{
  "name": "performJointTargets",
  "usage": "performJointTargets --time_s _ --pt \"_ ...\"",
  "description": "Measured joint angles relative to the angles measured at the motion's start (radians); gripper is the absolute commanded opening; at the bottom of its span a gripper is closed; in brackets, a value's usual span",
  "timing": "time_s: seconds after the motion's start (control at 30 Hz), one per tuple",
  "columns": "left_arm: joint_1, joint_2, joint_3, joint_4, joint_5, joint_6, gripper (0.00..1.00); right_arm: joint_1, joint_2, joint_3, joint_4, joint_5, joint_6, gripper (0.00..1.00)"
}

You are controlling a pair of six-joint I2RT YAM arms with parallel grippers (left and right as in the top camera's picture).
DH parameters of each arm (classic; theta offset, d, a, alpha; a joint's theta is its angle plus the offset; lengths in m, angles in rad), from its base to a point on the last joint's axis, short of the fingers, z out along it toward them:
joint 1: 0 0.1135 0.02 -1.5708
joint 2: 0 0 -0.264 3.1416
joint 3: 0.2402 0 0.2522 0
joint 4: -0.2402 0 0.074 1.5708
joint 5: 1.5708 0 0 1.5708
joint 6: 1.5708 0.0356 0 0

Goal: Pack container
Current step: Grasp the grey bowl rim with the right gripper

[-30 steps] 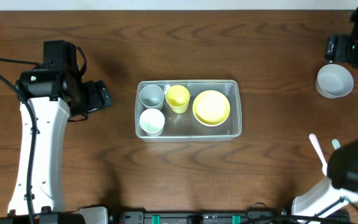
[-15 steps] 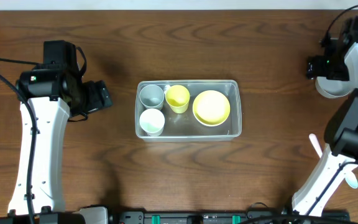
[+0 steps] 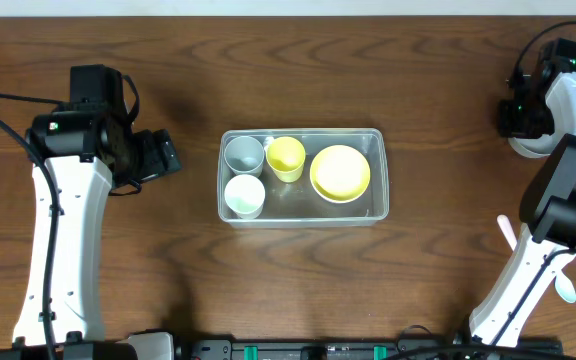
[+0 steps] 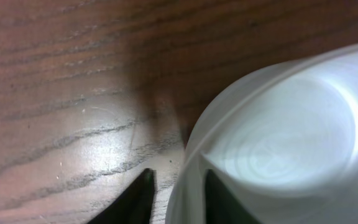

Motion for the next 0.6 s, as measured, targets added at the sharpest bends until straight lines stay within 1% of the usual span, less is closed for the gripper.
performJointTargets --time_s 0.1,0.23,0.27,0.6 --pt "0.000 0.000 0.000 0.000 0.000 0.000 0.98 0.000 0.000 0.000 -0.001 0.002 0.007 0.13" --pt "0.000 0.000 0.000 0.000 0.000 0.000 0.98 0.000 0.000 0.000 0.001 0.003 0.007 0.02" --pt "0.000 0.000 0.000 0.000 0.000 0.000 0.98 0.000 0.000 0.000 0.002 0.010 0.008 0.01" --pt "0.000 0.000 0.000 0.000 0.000 0.000 0.98 0.001 -0.014 0.001 -0.009 0.023 0.017 0.01"
